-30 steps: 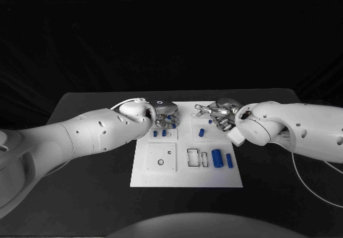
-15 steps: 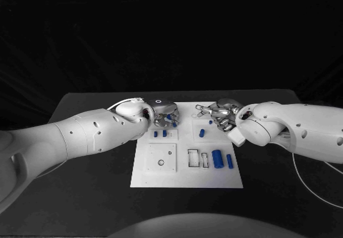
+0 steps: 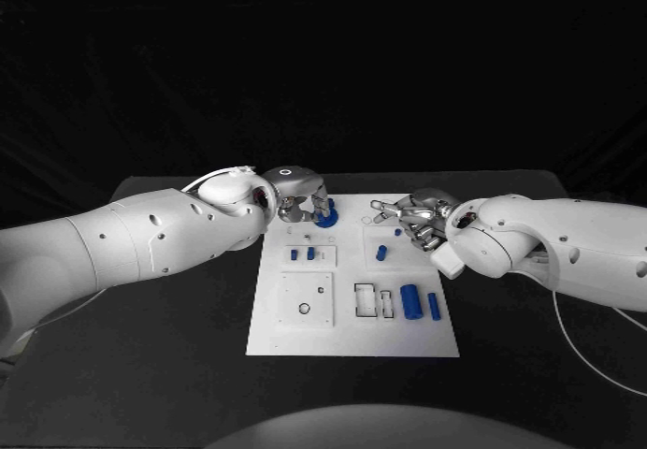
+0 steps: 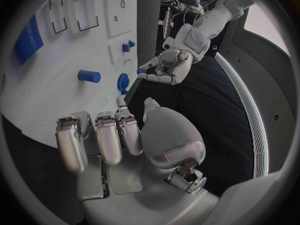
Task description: Assemble the parts on the task board
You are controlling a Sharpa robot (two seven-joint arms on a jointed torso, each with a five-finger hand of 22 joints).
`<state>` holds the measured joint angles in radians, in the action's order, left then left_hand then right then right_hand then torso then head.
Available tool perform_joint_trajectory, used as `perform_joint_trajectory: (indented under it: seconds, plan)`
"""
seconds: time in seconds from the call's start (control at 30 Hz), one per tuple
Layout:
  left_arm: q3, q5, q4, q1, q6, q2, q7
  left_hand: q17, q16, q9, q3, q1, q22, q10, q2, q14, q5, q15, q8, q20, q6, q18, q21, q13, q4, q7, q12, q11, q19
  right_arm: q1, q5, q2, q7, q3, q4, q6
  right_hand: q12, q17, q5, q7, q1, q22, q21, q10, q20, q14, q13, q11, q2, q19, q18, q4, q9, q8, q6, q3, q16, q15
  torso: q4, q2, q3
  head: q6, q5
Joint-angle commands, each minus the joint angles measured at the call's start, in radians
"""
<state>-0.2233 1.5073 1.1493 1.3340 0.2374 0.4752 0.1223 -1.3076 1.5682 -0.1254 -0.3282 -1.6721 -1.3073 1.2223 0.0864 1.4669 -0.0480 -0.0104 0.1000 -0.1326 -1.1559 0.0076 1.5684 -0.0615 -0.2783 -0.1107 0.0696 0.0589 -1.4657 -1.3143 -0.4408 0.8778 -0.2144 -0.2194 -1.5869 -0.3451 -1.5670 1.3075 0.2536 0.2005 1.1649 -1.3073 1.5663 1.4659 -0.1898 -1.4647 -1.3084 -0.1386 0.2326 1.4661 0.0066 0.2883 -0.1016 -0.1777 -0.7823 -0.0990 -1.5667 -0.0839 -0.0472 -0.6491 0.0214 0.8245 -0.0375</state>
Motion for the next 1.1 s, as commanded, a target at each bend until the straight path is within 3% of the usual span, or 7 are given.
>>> perform_joint_trajectory:
  seconds: [0.03,0.3,0.67,1.1]
  plan:
    - [0.001,0.002,0.019,0.011,0.01,0.017,0.0,-0.263,0.003,-0.001,0.0,0.006,-0.263,0.001,0.001,0.104,-0.004,0.0,0.004,0.007,-0.004,-0.008,0.002,0.001,-0.006,0.003,-0.006,-0.001,-0.105,0.001,-0.005,0.0,0.0,0.0,0.0,0.017,-0.004,0.263,0.003,0.014,0.006,-0.263,0.004,0.105,-0.009,-0.106,-0.262,-0.007,0.002,0.105,-0.007,0.001,-0.001,-0.003,-0.006,-0.007,-0.004,-0.006,0.0,-0.001,-0.0008,0.002,0.0]
    - [-0.001,0.001,0.042,0.019,-0.054,0.052,-0.003,-0.263,0.003,0.0,-0.001,0.006,-0.263,-0.003,0.001,0.104,-0.004,0.001,0.001,0.007,0.0,-0.008,0.002,0.002,-0.007,0.005,-0.008,-0.003,-0.105,0.001,-0.006,0.001,-0.001,0.0,0.0,0.019,-0.004,0.263,0.003,0.014,0.007,-0.263,0.004,0.105,-0.009,-0.106,-0.262,-0.007,0.003,0.105,-0.007,0.001,-0.001,-0.004,-0.005,-0.008,-0.004,-0.006,-0.0006,-0.001,-0.0014,0.004,0.003]
    - [-0.004,0.001,0.045,0.02,-0.084,0.07,-0.014,-0.263,0.003,0.0,-0.002,0.005,-0.263,-0.004,0.0,0.104,-0.004,0.002,0.001,0.007,0.0,-0.008,0.002,0.001,-0.007,0.005,-0.008,-0.003,-0.105,0.002,-0.007,0.001,-0.002,0.0,-0.001,0.017,-0.004,0.263,0.004,0.014,0.007,-0.263,0.004,0.105,-0.009,-0.106,-0.262,-0.007,0.003,0.105,-0.007,0.001,-0.001,-0.004,-0.005,-0.008,-0.004,-0.006,0.0011,-0.001,-0.0009,0.006,0.005]
    - [-0.011,0.025,0.011,-0.003,-0.132,0.047,-0.019,-0.263,0.003,0.001,-0.007,0.001,-0.263,-0.016,-0.001,0.104,-0.004,0.003,-0.005,0.008,0.007,-0.008,0.002,0.002,-0.007,0.006,-0.01,-0.004,-0.105,0.002,-0.007,0.001,-0.005,0.0,-0.005,0.017,-0.004,0.263,0.004,0.014,0.007,-0.263,0.004,0.105,-0.009,-0.106,-0.262,-0.007,0.003,0.105,-0.007,0.001,-0.001,-0.004,-0.005,-0.008,-0.004,-0.006,0.001,-0.002,-0.0012,0.011,0.002]
